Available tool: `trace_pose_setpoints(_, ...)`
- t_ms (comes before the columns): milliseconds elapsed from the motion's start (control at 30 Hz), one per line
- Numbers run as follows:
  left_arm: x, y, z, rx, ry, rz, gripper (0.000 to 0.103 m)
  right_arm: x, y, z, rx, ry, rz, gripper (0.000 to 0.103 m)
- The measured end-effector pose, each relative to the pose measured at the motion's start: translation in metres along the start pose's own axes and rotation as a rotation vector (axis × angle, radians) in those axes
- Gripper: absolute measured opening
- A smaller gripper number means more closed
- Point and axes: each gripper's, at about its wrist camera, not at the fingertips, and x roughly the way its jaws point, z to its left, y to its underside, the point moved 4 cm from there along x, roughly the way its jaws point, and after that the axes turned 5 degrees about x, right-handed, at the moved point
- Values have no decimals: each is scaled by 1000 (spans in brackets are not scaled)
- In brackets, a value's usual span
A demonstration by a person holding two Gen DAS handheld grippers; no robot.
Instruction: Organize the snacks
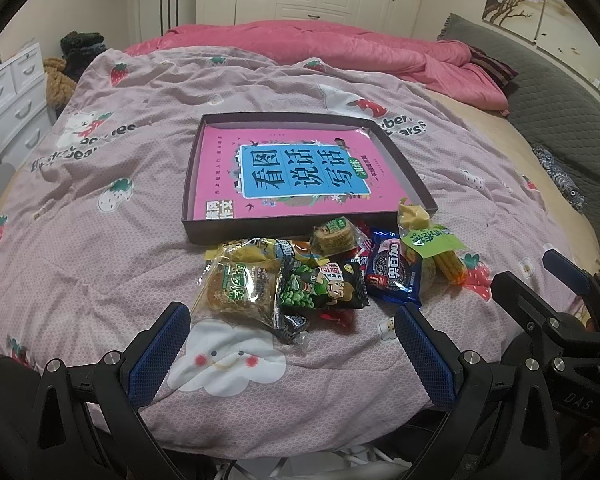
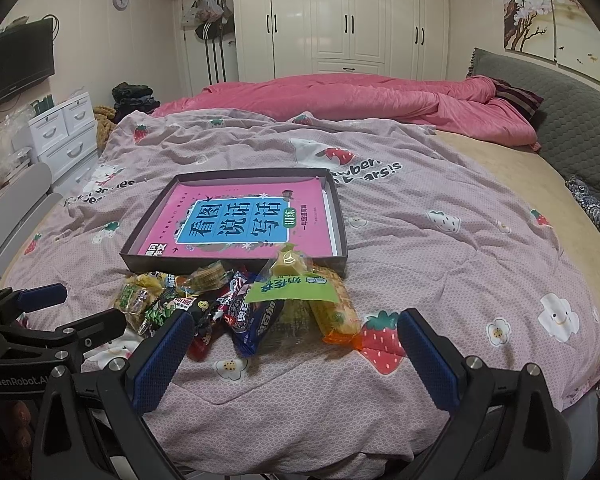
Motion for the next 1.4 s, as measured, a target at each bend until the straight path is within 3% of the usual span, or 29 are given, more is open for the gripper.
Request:
trace_pose_setpoints(800,7,-1,10,-35,14,37,101,4,1,2,7,-14,13,103)
trace_pose_setpoints(1400,32,-3,57,-156,-17,115,101,21,-1,7,-2,-65,53,103)
